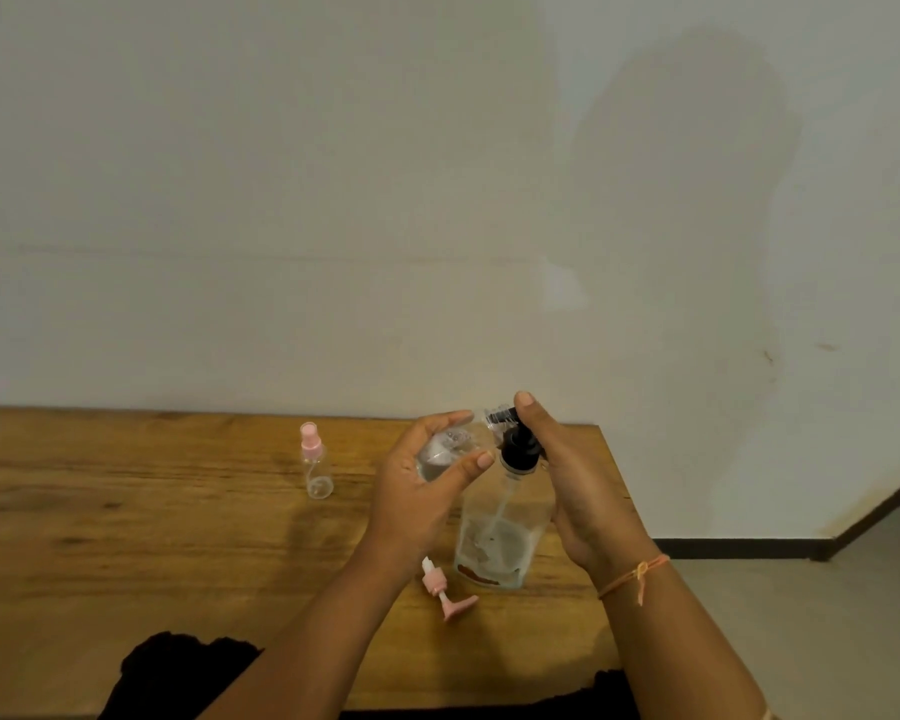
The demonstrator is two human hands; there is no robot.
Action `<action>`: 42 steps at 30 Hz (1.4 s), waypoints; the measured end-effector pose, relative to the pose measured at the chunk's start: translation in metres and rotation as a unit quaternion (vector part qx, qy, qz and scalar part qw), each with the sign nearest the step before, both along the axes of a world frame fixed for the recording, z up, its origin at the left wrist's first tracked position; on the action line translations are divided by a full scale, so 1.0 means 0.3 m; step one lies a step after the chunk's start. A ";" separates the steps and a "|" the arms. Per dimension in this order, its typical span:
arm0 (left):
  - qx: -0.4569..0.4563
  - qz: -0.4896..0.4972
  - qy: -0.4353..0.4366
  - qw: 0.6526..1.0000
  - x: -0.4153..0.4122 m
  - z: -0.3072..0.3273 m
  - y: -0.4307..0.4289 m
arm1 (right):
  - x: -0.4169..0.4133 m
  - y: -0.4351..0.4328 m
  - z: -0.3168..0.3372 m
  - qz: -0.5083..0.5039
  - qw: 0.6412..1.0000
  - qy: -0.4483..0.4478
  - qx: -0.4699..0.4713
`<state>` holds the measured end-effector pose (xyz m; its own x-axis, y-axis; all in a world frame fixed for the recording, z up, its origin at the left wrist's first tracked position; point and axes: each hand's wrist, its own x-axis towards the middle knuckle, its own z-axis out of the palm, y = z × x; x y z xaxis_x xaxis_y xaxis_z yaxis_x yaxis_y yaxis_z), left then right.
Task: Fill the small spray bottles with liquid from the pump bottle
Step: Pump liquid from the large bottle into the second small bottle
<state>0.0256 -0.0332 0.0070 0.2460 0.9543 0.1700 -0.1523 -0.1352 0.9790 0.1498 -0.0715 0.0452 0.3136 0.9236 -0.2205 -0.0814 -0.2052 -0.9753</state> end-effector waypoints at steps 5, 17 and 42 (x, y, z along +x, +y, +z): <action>0.004 0.000 0.016 1.000 -0.003 -0.015 0.000 | 0.002 0.008 0.003 -0.019 1.000 0.002 -0.002; 0.011 0.004 -0.009 1.000 0.002 -0.001 0.000 | 0.000 0.007 0.003 -0.006 1.000 -0.008 0.015; 0.003 0.005 0.005 1.000 0.000 -0.016 -0.002 | -0.018 0.016 -0.009 -0.032 0.999 -0.025 0.010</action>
<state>0.0255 -0.0336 0.0023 0.2391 0.9554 0.1736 -0.1405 -0.1429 0.9797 0.1443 -0.0669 0.0425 0.3833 0.9052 -0.1837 -0.0444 -0.1806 -0.9826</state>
